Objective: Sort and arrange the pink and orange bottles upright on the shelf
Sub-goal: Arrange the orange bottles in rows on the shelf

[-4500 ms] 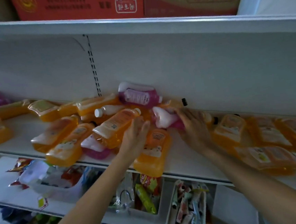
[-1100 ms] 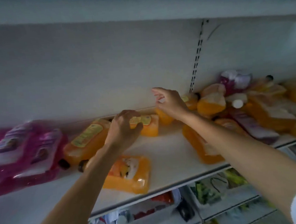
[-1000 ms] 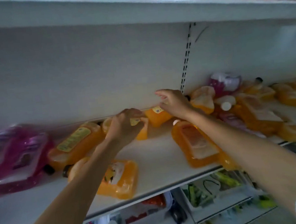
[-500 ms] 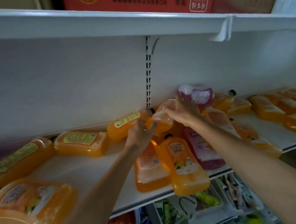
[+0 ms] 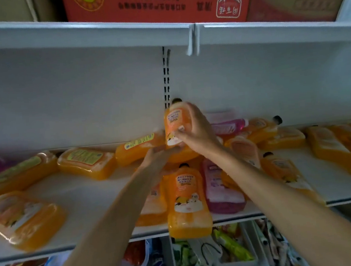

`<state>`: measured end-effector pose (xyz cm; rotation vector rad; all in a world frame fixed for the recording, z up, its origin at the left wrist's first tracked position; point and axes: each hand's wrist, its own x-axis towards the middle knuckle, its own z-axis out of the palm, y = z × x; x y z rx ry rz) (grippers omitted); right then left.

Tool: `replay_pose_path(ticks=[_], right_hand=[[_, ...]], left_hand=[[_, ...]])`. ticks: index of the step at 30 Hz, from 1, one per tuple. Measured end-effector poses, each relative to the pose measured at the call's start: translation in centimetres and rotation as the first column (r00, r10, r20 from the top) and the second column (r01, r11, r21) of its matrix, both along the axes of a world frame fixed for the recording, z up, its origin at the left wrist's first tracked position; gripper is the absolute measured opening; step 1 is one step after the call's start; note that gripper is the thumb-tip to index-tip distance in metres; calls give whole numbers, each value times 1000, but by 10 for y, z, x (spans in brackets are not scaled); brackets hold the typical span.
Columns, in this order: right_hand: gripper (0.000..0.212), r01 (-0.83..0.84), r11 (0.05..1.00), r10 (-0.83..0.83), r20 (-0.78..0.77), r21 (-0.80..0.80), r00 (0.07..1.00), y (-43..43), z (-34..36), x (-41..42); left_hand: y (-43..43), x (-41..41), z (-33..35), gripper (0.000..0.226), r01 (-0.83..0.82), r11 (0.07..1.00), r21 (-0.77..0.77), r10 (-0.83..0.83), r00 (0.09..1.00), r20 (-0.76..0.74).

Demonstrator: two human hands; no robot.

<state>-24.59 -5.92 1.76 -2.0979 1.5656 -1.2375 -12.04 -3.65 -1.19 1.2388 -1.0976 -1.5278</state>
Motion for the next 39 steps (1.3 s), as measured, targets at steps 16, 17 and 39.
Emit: replay_pose_path(ticks=[16,17,39], right_hand=[[95,-321,911,272,206,258,940,24,-10,81],[93,-353,892,296,225,283,928,25,-13,92],[54,-458,801,455,104,385,884,9,-63,227]], left_hand=[[90,91,-9,48,-318,825,-467,509,777,370],[97,100,-10,50,-293,819,-494,540,686,488],[84,275,-60,101,-27,936,-351,329,423,844]])
